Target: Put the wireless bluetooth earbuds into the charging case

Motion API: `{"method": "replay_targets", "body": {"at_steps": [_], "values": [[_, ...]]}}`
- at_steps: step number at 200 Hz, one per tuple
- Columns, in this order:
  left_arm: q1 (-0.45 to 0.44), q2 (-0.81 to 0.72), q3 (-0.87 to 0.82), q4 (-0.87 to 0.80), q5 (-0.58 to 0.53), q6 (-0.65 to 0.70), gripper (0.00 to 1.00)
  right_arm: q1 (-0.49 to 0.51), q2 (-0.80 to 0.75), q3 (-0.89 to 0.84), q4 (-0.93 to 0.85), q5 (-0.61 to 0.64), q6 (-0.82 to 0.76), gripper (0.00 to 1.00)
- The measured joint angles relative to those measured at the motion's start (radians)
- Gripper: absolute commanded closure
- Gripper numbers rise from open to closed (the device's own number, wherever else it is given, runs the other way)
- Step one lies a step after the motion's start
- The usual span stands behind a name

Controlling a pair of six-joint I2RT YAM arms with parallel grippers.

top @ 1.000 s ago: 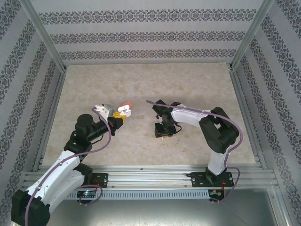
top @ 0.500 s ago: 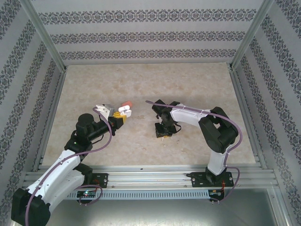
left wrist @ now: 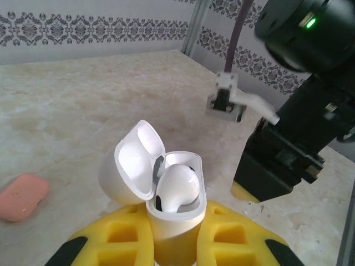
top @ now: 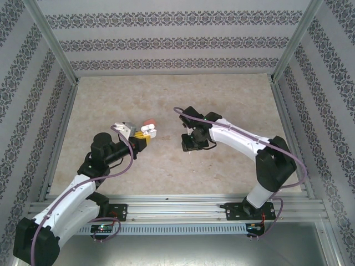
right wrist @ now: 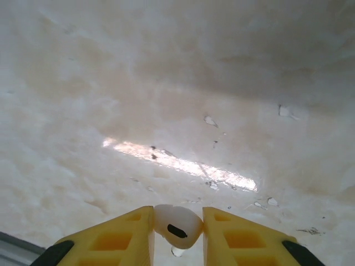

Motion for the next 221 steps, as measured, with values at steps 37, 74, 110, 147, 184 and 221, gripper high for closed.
{"method": "replay_targets", "body": {"at_steps": [37, 74, 110, 147, 184, 221], "values": [[-0.001, 0.064, 0.007, 0.051, 0.034, -0.019, 1.00, 0.057, -0.100, 0.097, -0.006, 0.083, -0.022, 0.75], [-0.012, 0.105, 0.049, 0.078, 0.054, -0.034, 1.00, 0.103, -0.177, 0.168, 0.024, 0.164, -0.060, 0.75], [-0.027, 0.119, 0.080, 0.116, 0.073, -0.060, 1.00, 0.117, -0.206, 0.185, 0.088, 0.193, -0.106, 0.75], [-0.041, 0.126, 0.096, 0.122, 0.094, -0.078, 1.00, 0.128, -0.196, 0.248, 0.116, 0.195, -0.156, 0.75], [-0.047, 0.130, 0.110, 0.130, 0.116, -0.097, 1.00, 0.150, -0.189, 0.293, 0.161, 0.193, -0.202, 0.75], [-0.051, 0.145, 0.124, 0.140, 0.136, -0.117, 1.00, 0.152, -0.144, 0.314, 0.183, 0.179, -0.231, 0.75]]}}
